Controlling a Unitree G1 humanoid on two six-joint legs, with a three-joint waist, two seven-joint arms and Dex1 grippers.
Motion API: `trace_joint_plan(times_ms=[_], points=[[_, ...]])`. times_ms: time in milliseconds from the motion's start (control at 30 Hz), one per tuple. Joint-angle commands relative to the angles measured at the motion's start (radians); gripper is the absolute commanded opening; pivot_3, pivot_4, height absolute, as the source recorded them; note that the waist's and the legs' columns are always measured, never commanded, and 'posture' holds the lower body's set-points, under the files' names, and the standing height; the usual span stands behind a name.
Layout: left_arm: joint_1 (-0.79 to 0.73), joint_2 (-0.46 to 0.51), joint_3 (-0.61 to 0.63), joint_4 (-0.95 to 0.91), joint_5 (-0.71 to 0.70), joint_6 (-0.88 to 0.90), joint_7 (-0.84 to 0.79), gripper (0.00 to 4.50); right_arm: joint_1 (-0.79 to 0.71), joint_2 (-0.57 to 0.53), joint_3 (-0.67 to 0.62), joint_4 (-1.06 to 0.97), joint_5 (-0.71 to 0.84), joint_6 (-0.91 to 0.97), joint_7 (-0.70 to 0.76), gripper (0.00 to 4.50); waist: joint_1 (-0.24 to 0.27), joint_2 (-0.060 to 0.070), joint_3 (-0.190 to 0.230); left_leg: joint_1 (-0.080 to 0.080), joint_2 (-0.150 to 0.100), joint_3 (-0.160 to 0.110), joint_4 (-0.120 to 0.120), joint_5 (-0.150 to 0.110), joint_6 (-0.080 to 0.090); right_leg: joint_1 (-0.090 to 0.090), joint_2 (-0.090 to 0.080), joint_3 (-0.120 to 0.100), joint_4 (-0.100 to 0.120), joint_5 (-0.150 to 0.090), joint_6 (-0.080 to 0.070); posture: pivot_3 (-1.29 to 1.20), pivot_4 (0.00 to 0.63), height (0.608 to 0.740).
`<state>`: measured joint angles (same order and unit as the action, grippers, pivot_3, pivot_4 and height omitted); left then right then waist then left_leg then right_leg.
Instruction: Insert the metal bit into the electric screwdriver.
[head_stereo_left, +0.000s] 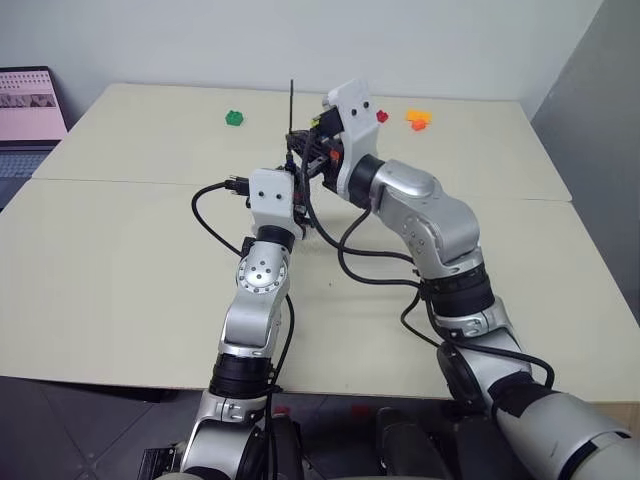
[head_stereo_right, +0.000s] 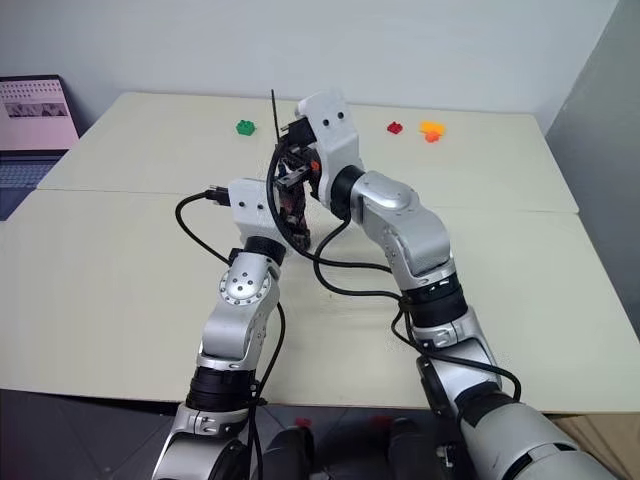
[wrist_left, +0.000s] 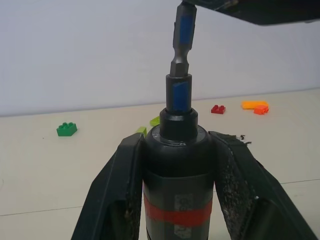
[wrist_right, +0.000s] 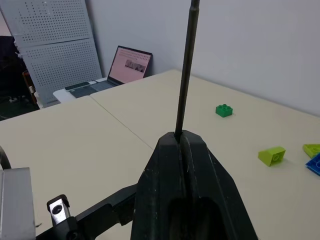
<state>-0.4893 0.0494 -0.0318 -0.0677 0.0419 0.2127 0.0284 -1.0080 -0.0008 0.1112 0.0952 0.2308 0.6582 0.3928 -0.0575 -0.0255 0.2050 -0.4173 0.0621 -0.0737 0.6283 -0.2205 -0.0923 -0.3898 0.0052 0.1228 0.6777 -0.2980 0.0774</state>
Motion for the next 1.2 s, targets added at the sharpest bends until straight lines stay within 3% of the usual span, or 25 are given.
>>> trace_joint_plan(times_ms=[33, 633, 1100, 1200], points=[[-0.003, 0.005, 0.01, -0.005, 0.009, 0.001, 0.004, 1.64, -0.006, -0.005, 0.012, -0.011, -0.011, -0.01, 0.0, 0.0, 0.0, 0.0, 0.0, 0.0, 0.0, 0.0, 0.0, 0.0, 0.0, 0.0, 0.0, 0.0, 0.0, 0.0, 0.0, 0.0, 0.15, 0.74], [0.002, 0.007, 0.0, -0.013, 0.013, 0.005, 0.001, 1.64, 0.0, 0.007, 0.037, -0.025, -0.006, 0.016, 0.01, 0.0, 0.0, 0.0, 0.0, 0.0, 0.0, 0.0, 0.0, 0.0, 0.0, 0.0, 0.0, 0.0, 0.0, 0.0, 0.0, 0.0, 0.15, 0.74], [0.0, 0.006, -0.003, -0.011, 0.012, 0.002, -0.004, 1.64, -0.019, -0.002, 0.014, -0.032, 0.003, 0.01, 0.029, 3.16, 0.0, 0.0, 0.0, 0.0, 0.0, 0.0, 0.0, 0.0, 0.0, 0.0, 0.0, 0.0, 0.0, 0.0, 0.0, 0.0, 0.15, 0.74], [-0.001, 0.007, -0.003, -0.011, 0.011, 0.002, -0.005, 1.64, -0.027, -0.009, 0.002, -0.039, 0.014, 0.013, 0.037, 3.17, 0.0, 0.0, 0.0, 0.0, 0.0, 0.0, 0.0, 0.0, 0.0, 0.0, 0.0, 0.0, 0.0, 0.0, 0.0, 0.0, 0.15, 0.74]])
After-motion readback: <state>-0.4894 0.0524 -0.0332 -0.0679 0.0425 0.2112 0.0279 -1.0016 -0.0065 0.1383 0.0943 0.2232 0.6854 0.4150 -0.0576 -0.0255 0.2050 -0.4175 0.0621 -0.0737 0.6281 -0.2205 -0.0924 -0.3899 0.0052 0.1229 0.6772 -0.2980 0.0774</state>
